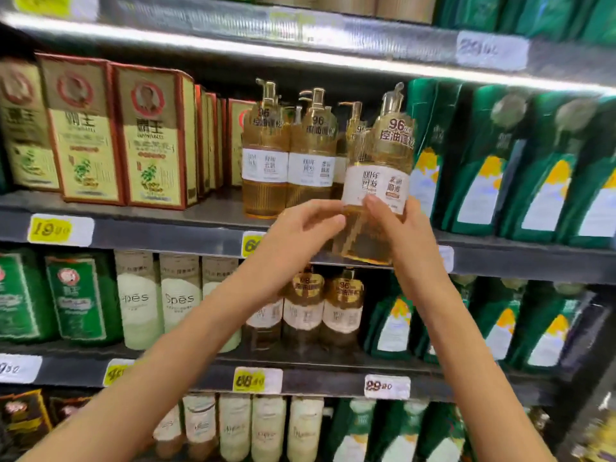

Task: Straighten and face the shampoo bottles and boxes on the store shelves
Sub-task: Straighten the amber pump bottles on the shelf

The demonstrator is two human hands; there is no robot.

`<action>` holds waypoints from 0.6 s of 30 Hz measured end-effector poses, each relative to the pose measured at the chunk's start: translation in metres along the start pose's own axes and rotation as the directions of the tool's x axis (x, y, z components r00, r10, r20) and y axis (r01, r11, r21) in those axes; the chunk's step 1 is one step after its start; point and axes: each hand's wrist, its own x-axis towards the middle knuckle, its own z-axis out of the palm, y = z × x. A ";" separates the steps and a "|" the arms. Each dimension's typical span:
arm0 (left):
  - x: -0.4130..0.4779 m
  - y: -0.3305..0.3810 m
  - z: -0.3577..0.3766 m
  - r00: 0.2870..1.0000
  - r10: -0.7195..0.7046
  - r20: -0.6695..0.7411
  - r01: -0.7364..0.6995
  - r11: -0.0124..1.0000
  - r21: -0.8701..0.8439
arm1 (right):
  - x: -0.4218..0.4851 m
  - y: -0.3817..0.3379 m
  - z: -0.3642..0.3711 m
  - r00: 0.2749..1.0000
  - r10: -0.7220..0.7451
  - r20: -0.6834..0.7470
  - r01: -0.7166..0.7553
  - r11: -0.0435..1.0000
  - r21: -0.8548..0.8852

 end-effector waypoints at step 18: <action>-0.015 -0.037 -0.009 0.990 0.002 -0.139 0.003 0.999 0.039 | 0.072 0.033 0.012 0.991 -0.119 -0.064 0.100 0.964 -0.245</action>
